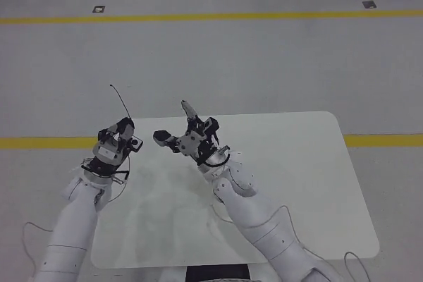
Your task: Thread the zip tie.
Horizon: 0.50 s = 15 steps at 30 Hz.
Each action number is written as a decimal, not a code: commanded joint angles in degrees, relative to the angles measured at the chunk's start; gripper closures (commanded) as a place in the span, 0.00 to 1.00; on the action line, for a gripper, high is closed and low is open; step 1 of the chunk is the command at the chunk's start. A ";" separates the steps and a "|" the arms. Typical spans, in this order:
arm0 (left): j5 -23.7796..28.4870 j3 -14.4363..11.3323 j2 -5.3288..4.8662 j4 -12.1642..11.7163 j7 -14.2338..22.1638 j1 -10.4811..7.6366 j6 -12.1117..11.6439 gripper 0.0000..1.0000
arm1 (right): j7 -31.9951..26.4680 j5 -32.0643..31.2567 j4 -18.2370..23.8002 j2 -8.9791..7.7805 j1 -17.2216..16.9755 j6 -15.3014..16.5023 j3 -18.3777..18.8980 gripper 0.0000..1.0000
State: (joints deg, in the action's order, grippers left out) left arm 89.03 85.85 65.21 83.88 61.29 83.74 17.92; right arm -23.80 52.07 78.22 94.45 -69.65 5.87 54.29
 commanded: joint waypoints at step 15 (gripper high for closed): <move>0.93 -2.44 1.79 0.23 -5.91 -0.21 -0.36 1.00 | -1.13 6.03 0.54 0.74 -0.77 2.07 -0.25 0.00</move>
State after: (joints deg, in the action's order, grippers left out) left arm 89.95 83.47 66.92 84.16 55.43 83.55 17.63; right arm -24.88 58.03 78.85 95.16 -70.46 7.84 54.05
